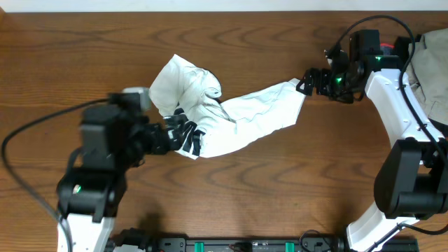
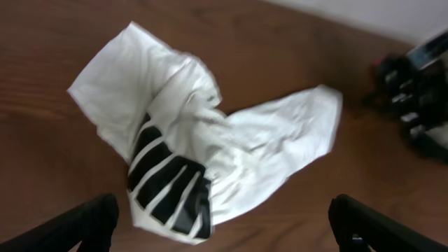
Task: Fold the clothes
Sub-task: 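Reach the left gripper to the shirt's left end and grasp it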
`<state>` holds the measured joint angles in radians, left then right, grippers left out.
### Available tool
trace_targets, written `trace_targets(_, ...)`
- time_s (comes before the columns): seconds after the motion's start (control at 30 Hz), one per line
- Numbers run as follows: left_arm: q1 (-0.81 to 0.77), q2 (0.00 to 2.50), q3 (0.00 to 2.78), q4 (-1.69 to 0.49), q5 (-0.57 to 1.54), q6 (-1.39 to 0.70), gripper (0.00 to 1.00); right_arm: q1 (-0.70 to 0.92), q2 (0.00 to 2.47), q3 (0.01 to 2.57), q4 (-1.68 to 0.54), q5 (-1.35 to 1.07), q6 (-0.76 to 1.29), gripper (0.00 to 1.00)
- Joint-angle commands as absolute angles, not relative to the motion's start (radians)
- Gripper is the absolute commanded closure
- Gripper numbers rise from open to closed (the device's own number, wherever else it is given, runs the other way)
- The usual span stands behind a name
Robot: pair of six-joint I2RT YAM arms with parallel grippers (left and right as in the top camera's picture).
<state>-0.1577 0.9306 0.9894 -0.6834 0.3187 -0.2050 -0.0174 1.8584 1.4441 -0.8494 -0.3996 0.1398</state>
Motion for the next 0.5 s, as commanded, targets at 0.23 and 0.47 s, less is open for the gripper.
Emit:
trace_targets(0.23,-0.485,1.116,1.02,-0.625,-0.079,-0.146,0.02,-0.013,1.864,1.445,-0.842,-0.391,0.125,0.01)
trace_targets(0.47,-0.509,1.231,1.02,-0.514,0.145,-0.146,0.02,-0.013,1.865,1.445,-0.842,-0.347,0.126,0.01)
